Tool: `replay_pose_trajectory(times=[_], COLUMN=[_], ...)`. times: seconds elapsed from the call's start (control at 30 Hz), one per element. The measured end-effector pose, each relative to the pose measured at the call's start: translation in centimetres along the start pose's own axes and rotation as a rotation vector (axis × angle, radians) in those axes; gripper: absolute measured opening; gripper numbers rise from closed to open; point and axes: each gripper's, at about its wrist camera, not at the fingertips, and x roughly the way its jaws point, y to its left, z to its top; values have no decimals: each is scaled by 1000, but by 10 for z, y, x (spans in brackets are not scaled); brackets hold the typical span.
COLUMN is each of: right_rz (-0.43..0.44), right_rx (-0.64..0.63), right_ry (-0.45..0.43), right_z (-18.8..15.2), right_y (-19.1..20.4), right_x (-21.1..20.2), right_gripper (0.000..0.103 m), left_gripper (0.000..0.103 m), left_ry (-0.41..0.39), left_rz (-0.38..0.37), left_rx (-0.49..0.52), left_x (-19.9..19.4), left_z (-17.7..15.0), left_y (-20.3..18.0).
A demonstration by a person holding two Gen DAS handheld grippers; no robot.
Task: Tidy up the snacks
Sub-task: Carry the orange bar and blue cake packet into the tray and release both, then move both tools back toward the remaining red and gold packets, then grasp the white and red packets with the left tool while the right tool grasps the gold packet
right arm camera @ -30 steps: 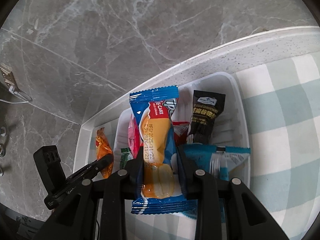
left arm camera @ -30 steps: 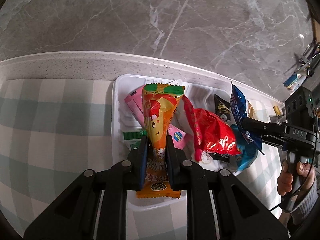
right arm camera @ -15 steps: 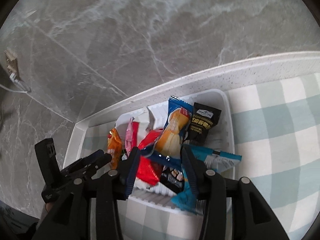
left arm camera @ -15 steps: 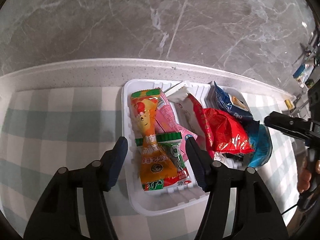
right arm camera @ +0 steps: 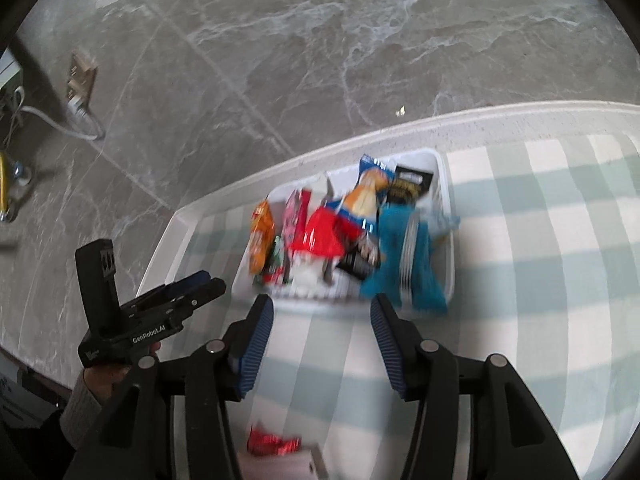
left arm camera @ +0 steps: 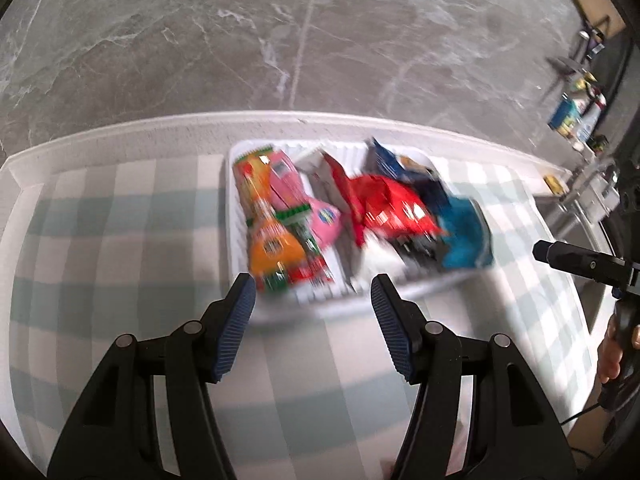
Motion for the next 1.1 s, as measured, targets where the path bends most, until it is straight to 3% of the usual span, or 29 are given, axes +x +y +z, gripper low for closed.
replay_pose_trajectory(times=[0.17, 0.5, 0.77, 0.93, 1.1], right_rz=[-14, -37, -41, -48, -57], right_rx=[-61, -88, -43, -25, -13], right_ry=[36, 139, 152, 143, 136], right_z=[-42, -122, -151, -155, -158], right_y=[17, 28, 24, 23, 20], right_x=[-17, -18, -23, -26, -28], right_gripper=[60, 62, 62, 62, 66], left_gripper=[59, 59, 59, 59, 59], left_ry=[29, 132, 218, 225, 231], left_rz=[-38, -137, -119, -75, -34], left_rx=[36, 267, 494, 515, 388], left_x=[-19, -40, -29, -11, 9], left_z=[-40, -121, -170, -178, -157], left_y=[-21, -85, -125, -131, -116])
